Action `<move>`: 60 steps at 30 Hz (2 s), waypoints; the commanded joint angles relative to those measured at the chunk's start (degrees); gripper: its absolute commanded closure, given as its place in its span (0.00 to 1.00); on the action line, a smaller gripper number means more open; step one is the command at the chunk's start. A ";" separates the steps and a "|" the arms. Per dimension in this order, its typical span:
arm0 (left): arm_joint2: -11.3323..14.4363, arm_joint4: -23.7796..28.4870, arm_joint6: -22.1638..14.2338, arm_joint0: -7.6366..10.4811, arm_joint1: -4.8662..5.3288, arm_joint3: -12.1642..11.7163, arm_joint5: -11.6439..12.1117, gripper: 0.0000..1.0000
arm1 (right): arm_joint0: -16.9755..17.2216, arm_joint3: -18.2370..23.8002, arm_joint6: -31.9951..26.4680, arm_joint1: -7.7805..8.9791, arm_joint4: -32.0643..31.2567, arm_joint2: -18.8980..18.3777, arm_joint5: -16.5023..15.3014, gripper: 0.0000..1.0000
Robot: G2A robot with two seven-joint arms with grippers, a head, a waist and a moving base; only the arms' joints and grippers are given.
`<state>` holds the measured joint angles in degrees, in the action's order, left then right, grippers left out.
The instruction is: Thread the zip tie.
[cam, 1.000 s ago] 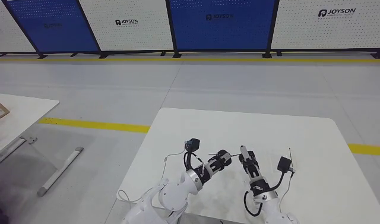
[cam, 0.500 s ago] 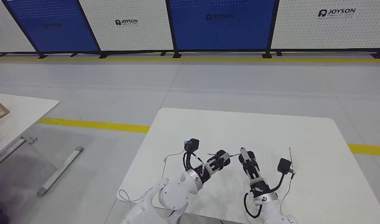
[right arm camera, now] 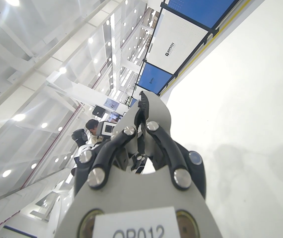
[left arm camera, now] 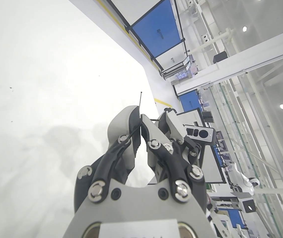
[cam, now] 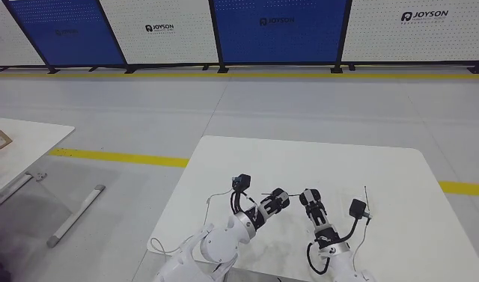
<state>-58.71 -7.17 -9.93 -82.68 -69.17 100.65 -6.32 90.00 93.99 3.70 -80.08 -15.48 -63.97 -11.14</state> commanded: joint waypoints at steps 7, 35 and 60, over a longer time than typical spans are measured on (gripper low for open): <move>-0.01 -0.06 0.22 0.00 -0.05 0.02 -0.17 1.00 | -0.17 0.06 -0.66 -0.04 0.13 0.03 0.61 0.78; -0.08 -0.47 -0.06 -0.06 -0.14 -0.21 -0.22 1.00 | 0.17 -0.09 -0.57 0.03 -1.12 -0.28 -0.99 1.00; -0.25 -1.12 -1.88 -0.85 0.11 0.92 3.05 1.00 | -0.35 -0.70 -1.68 -0.10 -0.24 0.18 -1.61 1.00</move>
<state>-59.02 -8.15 -11.69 -83.56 -69.07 101.59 -3.20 89.61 93.23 1.99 -80.19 -15.97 -63.73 -12.54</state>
